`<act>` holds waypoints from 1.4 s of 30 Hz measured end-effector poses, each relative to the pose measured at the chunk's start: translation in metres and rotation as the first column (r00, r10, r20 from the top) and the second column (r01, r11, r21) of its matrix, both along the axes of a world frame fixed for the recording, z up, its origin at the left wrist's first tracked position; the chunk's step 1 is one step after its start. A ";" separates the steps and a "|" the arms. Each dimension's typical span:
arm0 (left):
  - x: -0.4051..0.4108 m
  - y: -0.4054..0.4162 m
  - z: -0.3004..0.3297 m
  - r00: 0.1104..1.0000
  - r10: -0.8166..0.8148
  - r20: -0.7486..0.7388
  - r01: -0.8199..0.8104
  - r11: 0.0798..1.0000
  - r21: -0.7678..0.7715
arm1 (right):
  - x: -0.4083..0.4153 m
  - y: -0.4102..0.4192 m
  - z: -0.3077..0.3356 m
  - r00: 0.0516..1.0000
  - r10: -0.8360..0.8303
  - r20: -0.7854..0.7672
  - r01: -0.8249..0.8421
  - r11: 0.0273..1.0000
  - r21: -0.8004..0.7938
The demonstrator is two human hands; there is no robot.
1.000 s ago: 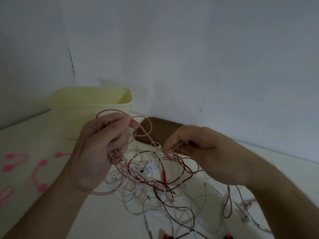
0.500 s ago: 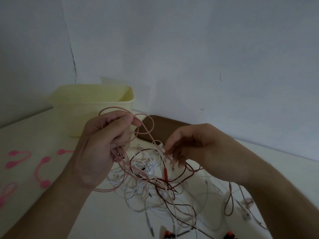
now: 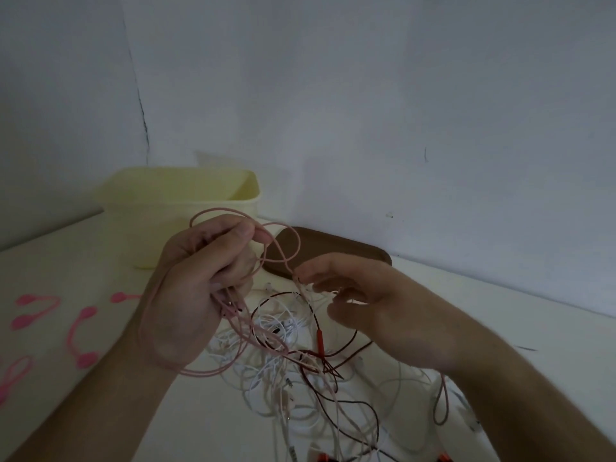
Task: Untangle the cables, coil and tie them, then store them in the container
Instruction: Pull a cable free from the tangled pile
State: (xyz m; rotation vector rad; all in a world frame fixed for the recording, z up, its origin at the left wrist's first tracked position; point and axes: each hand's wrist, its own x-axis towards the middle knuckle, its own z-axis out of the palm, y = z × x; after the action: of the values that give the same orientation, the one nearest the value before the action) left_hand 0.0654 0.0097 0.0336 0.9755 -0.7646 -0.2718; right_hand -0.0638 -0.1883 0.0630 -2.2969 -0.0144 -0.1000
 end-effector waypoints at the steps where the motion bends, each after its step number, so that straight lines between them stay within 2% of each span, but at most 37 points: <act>1: 0.000 0.000 0.001 1.000 -0.009 -0.008 0.009 1.000 -0.008 | 0.001 0.000 -0.004 1.000 -0.011 0.020 0.012 0.999 -0.047; 4: -0.002 0.003 0.002 0.999 -0.021 -0.040 0.020 0.999 -0.026 | 0.006 -0.002 -0.014 0.990 -0.080 0.115 0.098 0.982 -0.161; 8: -0.001 0.005 0.004 0.996 -0.033 -0.080 0.030 0.999 -0.037 | 0.010 -0.002 -0.015 0.989 -0.077 0.124 0.103 0.972 -0.213; 11: 0.003 0.005 0.004 0.994 0.014 -0.110 -0.019 0.999 -0.044 | 0.008 -0.016 -0.002 0.959 -0.235 0.159 0.245 0.968 -0.050; 14: 0.011 0.008 0.005 0.987 0.070 -0.145 -0.078 0.995 -0.056 | -0.003 -0.038 0.020 0.872 -0.376 0.315 0.405 0.914 -0.029; 18: 0.021 0.012 0.007 0.977 0.097 -0.189 -0.115 0.989 -0.087 | -0.016 -0.059 0.035 0.798 -0.438 0.415 0.469 0.883 0.030; 20: 0.024 0.010 0.004 0.961 0.156 -0.228 -0.171 0.984 -0.047 | -0.019 -0.065 0.036 0.746 -0.526 0.409 0.493 0.848 0.193; 22: 0.023 0.008 0.001 0.956 0.179 -0.233 -0.189 0.982 -0.023 | -0.019 -0.070 0.037 0.669 -0.634 0.389 0.538 0.774 0.334; 28: 0.031 0.010 -0.007 0.965 0.155 -0.212 -0.158 0.987 0.000 | -0.024 -0.087 0.036 0.487 -0.738 0.466 0.756 0.624 0.197; 31: 0.033 0.017 -0.006 0.954 0.186 -0.234 -0.191 0.982 0.000 | -0.025 -0.095 0.037 0.431 -0.764 0.480 0.788 0.578 0.214; 33: 0.031 0.017 -0.005 0.931 0.238 -0.277 -0.239 0.971 0.034 | -0.026 -0.099 0.038 0.405 -0.796 0.449 0.759 0.567 0.321; 36: 0.027 0.010 -0.002 0.910 0.302 -0.283 -0.286 0.953 0.097 | -0.029 -0.094 0.039 0.526 -0.792 0.311 0.610 0.606 0.511; 39: 0.017 0.002 0.002 0.917 0.304 -0.257 -0.273 0.950 0.150 | -0.028 -0.079 0.038 0.652 -0.717 0.247 0.526 0.662 0.534; 42: 0.010 0.002 0.007 0.914 0.261 -0.310 -0.215 0.961 0.175 | -0.022 -0.059 0.040 0.805 -0.556 0.204 0.330 0.708 0.625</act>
State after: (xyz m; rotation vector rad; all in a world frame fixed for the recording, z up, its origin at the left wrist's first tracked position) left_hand 0.0753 0.0120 0.0409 1.1083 -0.3166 -0.2682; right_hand -0.0860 -0.2470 0.1026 -1.6004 0.3474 -0.7188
